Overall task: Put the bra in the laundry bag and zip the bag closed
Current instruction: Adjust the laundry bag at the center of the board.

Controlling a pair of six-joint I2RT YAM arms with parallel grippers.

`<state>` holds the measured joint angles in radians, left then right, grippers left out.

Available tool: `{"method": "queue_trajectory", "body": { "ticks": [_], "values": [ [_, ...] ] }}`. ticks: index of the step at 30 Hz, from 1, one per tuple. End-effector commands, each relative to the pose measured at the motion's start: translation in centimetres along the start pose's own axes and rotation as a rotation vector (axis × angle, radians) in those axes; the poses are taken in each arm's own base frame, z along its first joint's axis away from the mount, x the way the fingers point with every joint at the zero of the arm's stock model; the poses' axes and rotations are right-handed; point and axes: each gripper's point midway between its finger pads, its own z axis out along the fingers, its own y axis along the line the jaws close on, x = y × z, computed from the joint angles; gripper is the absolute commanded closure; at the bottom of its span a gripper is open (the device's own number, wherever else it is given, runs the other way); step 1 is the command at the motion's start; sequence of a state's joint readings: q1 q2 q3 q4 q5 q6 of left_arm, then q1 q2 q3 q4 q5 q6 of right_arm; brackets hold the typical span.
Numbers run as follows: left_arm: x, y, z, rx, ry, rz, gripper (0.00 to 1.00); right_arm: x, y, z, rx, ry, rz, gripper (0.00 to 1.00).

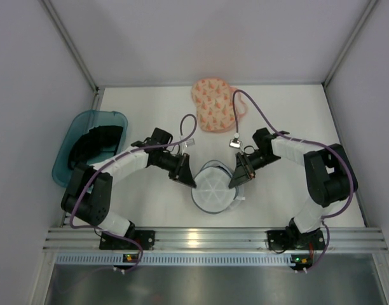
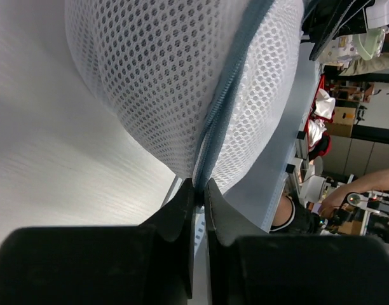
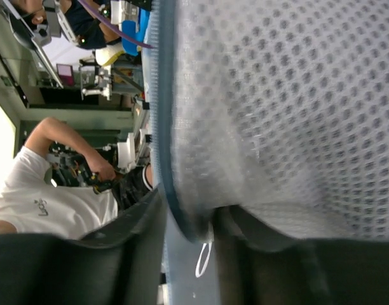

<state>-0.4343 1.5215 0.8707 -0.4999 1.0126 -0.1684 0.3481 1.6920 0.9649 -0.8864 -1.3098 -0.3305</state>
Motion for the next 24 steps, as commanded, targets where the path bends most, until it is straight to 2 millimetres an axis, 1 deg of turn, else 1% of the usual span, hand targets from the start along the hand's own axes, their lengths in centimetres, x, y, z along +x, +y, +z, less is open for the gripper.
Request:
{"method": "queue_trajectory", "body": {
  "ticks": [1,2,3,6,10,12,15,18,22,24],
  "values": [
    [-1.4,-1.5,-0.4,0.048,-0.044,0.085,0.93,-1.0,0.7,-0.4,-0.001,-0.031,-0.076,0.63],
    [-1.5,-1.9,-0.5,0.052,-0.049,0.092,0.97,-1.1,0.5,-0.4,0.016,-0.035,-0.096,0.58],
    [-1.7,-2.2,-0.7,0.057,-0.055,0.099,1.0,-1.2,0.6,-0.5,0.025,-0.039,-0.089,0.5],
    [-2.6,-3.9,-1.3,0.078,-0.08,0.136,1.0,-1.1,0.5,-0.4,0.06,-0.042,-0.118,0.4],
    [-3.4,-4.9,-1.8,0.087,-0.097,0.145,1.0,-1.0,0.8,0.2,0.085,-0.019,-0.153,0.38],
    [-3.9,-5.6,-2.1,0.097,-0.108,0.181,1.0,-0.9,0.8,0.3,0.085,-0.01,-0.159,0.38],
    [-4.0,-6.7,-2.3,0.128,-0.099,0.243,1.0,-0.8,0.9,0.7,0.075,0.004,-0.16,0.39],
    [-3.5,-7.8,-2.1,0.168,-0.07,0.299,1.0,-0.9,1.2,0.9,0.049,0.014,-0.157,0.39],
    [-2.9,-8.5,-1.8,0.246,-0.034,0.339,1.0,-0.9,2.1,1.0,-0.008,0.024,-0.147,0.38],
    [-2.6,-8.7,-1.7,0.268,-0.022,0.351,1.0,-0.9,2.3,0.9,-0.029,0.03,-0.161,0.37]
  ]
}}
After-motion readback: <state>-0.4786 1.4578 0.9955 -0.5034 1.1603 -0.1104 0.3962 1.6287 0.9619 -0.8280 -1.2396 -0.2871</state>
